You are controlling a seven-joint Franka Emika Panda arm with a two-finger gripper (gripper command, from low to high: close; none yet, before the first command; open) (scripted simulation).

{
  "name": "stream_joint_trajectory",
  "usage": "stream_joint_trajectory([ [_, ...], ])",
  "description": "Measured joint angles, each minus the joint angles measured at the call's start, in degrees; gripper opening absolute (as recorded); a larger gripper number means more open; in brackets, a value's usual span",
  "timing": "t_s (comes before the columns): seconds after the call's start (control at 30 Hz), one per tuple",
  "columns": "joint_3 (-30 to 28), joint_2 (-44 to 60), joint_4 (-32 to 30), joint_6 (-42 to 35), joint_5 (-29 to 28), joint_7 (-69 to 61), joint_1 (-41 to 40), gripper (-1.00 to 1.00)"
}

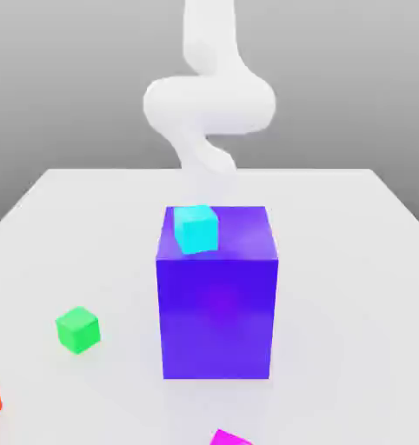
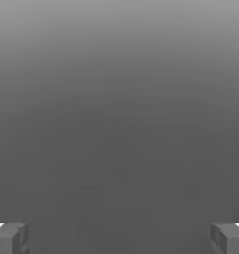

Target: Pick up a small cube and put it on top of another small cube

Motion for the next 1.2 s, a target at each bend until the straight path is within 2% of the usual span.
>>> stream_joint_trajectory([
  [0.53,5.2,33.6,0.8,9.7,-3.7,16.5,-4.2,0.00],
  [0.97,4.5,60.4,1.4,17.8,-4.3,28.0,-2.7,0.00],
  [1.1,3.7,68.7,2.9,23.4,-5.3,29.5,-2.0,0.00],
  [1.13,3.3,70.4,3.3,24.7,-5.5,29.7,-1.7,-1.00],
  [1.2,3.3,70.4,3.3,24.7,-5.5,29.7,-1.7,-1.00],
])
